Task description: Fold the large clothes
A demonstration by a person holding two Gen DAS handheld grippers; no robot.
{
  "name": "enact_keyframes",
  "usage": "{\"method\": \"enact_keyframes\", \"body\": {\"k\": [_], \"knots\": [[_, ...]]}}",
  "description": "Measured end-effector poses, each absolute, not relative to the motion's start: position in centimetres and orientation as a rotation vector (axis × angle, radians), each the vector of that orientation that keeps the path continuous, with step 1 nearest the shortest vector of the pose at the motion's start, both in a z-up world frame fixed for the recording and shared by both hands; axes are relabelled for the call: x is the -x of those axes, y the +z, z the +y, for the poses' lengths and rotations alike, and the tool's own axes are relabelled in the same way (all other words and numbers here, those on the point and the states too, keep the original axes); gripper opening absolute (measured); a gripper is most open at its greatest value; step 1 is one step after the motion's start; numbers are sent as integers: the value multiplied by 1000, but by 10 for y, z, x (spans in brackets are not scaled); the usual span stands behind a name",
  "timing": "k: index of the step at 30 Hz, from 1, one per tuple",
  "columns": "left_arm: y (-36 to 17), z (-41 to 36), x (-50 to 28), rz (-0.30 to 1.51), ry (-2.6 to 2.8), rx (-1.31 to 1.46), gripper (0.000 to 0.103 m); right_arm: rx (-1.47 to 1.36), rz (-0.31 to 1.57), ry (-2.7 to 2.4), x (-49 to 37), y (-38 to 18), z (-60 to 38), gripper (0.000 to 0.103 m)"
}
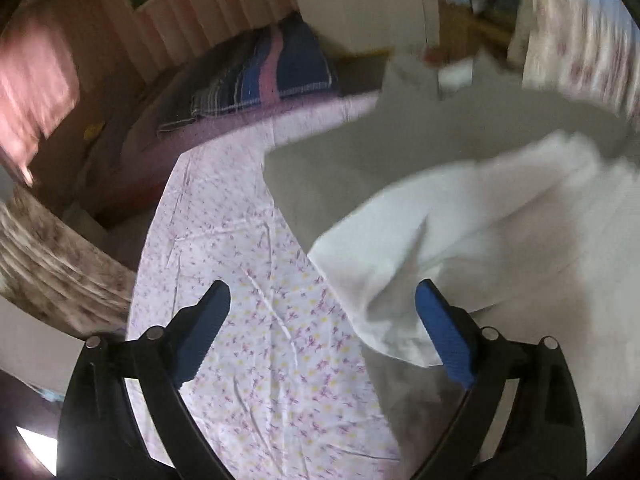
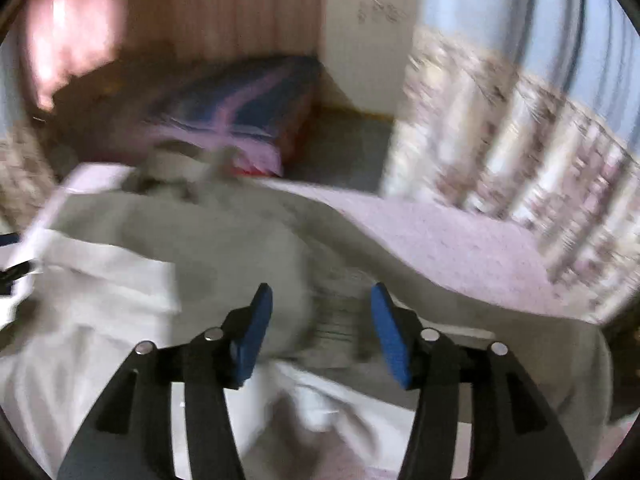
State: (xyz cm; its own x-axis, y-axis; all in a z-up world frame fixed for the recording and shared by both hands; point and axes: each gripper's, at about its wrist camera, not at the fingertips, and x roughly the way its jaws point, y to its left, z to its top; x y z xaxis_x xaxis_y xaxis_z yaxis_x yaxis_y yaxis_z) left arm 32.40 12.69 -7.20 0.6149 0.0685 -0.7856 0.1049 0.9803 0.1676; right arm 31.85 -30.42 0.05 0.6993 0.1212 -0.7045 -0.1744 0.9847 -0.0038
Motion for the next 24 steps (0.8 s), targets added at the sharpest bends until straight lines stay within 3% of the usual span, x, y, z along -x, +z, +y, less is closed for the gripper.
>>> {"method": "enact_keyframes", "body": {"k": [3, 5, 6, 8, 10, 17, 20, 21, 24], "knots": [[-63, 128, -327, 885, -61, -81, 94, 129, 760, 241, -314, -7, -277, 53], [-76, 120, -332, 906, -80, -75, 85, 214, 793, 239, -319, -28, -262, 51], [-84, 114, -339, 928, -95, -83, 77, 221, 824, 243, -323, -38, -260, 44], [-111, 102, -349, 1012, -87, -138, 70, 246, 911, 238, -326, -65, -260, 33], [-128, 99, -350, 1043, -82, -167, 71, 285, 930, 233, -319, -78, -262, 29], [-132, 102, -350, 1032, -61, -180, 84, 219, 956, 270, -316, -82, -274, 28], [-113, 107, -340, 978, -43, -159, 89, 171, 868, 271, -298, -45, -293, 32], [-108, 107, -335, 960, -41, -155, 96, 163, 832, 245, -290, -30, -304, 36], [-80, 111, -323, 888, -23, -152, 100, 190, 784, 106, -272, 1, -345, 48]]}}
